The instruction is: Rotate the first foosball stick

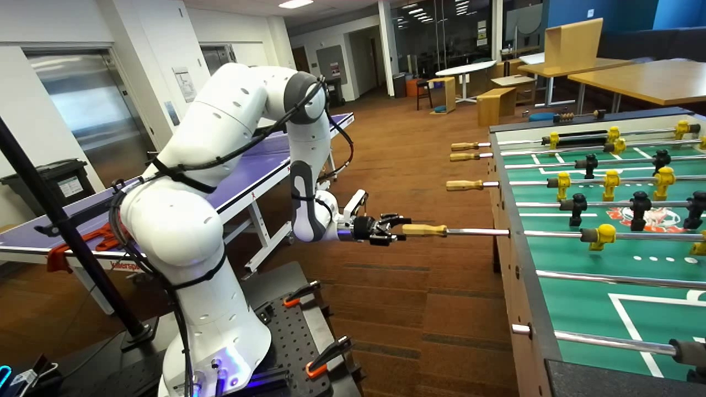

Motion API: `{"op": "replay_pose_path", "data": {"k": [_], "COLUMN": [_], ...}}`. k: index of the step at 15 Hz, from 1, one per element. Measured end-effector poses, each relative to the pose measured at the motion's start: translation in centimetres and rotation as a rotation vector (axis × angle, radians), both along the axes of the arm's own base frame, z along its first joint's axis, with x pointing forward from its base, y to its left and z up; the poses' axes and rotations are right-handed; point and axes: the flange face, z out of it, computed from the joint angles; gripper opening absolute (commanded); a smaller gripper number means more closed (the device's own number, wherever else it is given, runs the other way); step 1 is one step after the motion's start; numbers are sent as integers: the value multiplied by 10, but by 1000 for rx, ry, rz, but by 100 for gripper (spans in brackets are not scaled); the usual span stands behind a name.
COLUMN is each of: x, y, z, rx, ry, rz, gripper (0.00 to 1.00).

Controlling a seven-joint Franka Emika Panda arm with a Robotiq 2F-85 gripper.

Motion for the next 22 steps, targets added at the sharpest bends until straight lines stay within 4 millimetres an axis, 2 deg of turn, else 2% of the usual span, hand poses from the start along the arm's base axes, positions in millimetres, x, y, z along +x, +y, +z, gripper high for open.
{"op": "replay_pose_path", "data": {"k": [1,8,16,22], "x": [1,-1,-4,-10], "y": [-2,-18,-17,-8], "z": [0,-3,-2,0], "rx": [0,-11,26,189], "ry": [0,16,-16,-176], "rz": [-4,-30,-27,-29], "gripper": [68,17,17,17]}}
